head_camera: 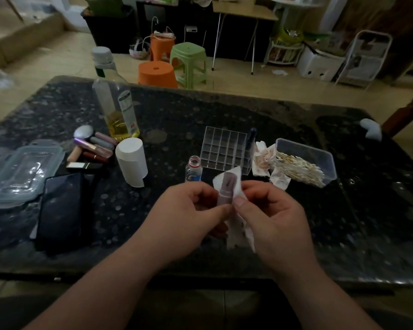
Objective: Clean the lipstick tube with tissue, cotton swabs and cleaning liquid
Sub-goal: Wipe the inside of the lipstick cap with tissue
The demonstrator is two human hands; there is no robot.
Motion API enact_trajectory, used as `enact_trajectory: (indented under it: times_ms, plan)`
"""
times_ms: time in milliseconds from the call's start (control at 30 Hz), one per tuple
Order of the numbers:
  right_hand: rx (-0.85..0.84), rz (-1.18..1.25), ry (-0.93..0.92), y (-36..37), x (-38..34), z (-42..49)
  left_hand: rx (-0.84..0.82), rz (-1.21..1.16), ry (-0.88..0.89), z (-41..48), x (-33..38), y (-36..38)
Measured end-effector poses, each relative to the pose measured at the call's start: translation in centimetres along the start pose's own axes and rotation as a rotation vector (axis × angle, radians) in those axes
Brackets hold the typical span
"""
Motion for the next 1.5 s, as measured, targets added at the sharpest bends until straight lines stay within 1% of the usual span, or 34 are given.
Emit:
enact_trajectory:
  times_ms: [33,100,133,167,267,367,533,667,733,833,900,967,1033,1067,1100,1133,1167,1233,1267,1300,1333,1367,1433,1500]
  plan:
    - [-0.047,0.148,0.049,0.4,0.5,0.0,-0.032,-0.068,0.001,0.1,0.0,0.3]
    - [-0.116,0.506,0.256,1.1,2.1,0.1,-0.083,-0.183,0.013,0.2,0.1,0.5]
    - [-0.126,0.616,0.346,1.3,2.5,0.0,-0.115,-0.220,0.023,0.2,0.2,0.6]
    - [-0.140,0.648,0.376,1.3,2.5,0.1,-0.153,-0.254,0.033,0.1,0.2,0.8]
    - [-0.159,0.533,0.300,0.8,1.5,0.6,-0.251,-0.318,0.065,-0.1,0.3,1.5]
    - [-0.244,0.444,0.265,1.1,0.8,0.7,-0.318,-0.336,0.077,-0.2,0.3,2.0]
    - [-0.351,0.402,0.269,1.3,-0.1,0.7,-0.449,-0.427,0.045,-0.9,1.1,3.1]
    - [-0.377,0.297,0.217,1.1,-0.2,0.8,-0.539,-0.459,0.005,-1.4,1.1,3.7]
    - [-0.374,0.243,0.187,1.0,-0.3,0.8,-0.508,-0.421,-0.003,-1.1,0.7,3.7]
    - [-0.352,0.147,0.119,0.7,-0.8,1.0,-0.379,-0.323,0.018,-0.7,0.4,2.9]
    - [-0.338,0.098,0.088,0.5,-1.1,1.2,-0.289,-0.211,0.050,-0.8,1.0,2.3]
    - [-0.348,0.062,0.067,0.6,-1.3,1.1,-0.133,0.050,0.137,-1.0,1.8,1.4]
    - [-0.333,0.027,0.037,0.6,-1.5,1.0,0.070,0.284,0.278,-1.6,3.1,0.5]
    - [-0.315,0.022,0.027,0.5,-1.5,1.0,0.133,0.322,0.343,-1.8,3.6,0.4]
    - [-0.296,0.033,0.029,0.5,-1.4,1.0,0.147,0.315,0.375,-1.9,3.8,0.4]
    - [-0.283,0.056,0.045,0.4,-1.3,1.0,0.115,0.277,0.355,-1.6,3.6,0.5]
    - [-0.279,0.083,0.067,0.3,-1.1,1.0,0.030,0.221,0.281,-1.1,2.9,0.7]
    - [-0.296,0.122,0.098,0.2,-0.9,0.8,-0.280,0.035,0.096,-0.6,1.3,2.3]
    - [-0.315,0.138,0.108,0.2,-0.8,0.7,-0.408,-0.082,0.039,-0.9,0.9,3.1]
    - [-0.333,0.156,0.119,0.3,-0.7,0.6,-0.480,-0.176,0.009,-1.3,0.9,3.6]
    - [-0.343,0.173,0.130,0.4,-0.8,0.5,-0.504,-0.232,-0.001,-1.5,1.0,3.8]
    - [-0.344,0.172,0.127,0.4,-0.9,0.4,-0.486,-0.239,0.005,-1.6,1.1,3.7]
    - [-0.314,0.119,0.073,0.3,-1.3,0.5,-0.383,-0.145,0.055,-1.3,1.5,3.3]
    - [-0.280,0.060,0.009,0.2,-1.9,0.6,-0.227,-0.007,0.107,-1.1,2.0,2.7]
Point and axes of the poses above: each hand's wrist, its own z-axis towards the middle knuckle, its own y-axis out of the palm, x = y × z, the point moved 9 cm from there along z, towards the middle knuckle
